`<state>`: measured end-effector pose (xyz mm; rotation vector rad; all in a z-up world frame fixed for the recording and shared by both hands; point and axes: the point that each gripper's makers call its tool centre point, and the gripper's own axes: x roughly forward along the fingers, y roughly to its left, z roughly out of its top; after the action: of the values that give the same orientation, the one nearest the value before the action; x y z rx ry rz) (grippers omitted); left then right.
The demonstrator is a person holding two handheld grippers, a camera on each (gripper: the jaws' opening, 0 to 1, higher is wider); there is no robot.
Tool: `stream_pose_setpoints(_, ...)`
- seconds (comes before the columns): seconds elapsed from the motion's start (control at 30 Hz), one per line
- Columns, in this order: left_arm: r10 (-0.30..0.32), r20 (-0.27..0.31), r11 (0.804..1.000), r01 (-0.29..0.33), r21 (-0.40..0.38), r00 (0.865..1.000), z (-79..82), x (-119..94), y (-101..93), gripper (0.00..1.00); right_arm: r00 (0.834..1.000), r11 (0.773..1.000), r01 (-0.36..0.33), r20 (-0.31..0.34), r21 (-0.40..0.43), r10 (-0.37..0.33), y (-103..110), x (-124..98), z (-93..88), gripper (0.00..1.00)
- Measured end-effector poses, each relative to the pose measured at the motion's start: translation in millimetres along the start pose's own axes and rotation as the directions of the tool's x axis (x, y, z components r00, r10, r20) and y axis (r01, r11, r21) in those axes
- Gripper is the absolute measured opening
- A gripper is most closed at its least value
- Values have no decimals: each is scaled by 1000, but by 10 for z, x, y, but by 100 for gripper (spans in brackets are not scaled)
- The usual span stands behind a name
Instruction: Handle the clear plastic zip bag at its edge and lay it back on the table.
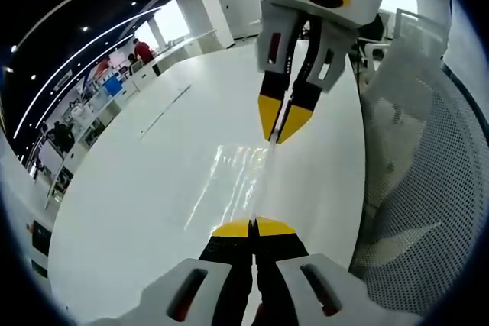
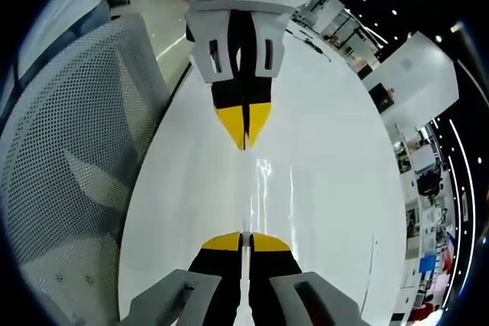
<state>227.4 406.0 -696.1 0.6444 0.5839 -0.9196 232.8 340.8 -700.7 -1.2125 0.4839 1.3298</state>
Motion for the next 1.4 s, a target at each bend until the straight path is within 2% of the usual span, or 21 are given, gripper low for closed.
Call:
stream_pose_setpoints(0.4,5,-6,1000,-5,-9,1000,-69,-12,39,0,1000,1000,3,-10,4,-3,-9,-9,-51,0)
stream_pose_setpoints(1.4,9,-15,1000,-9,-14,1000,-101,-39,74,0,1000,1000,9,-21,17,-9,-8,-51,-139,0)
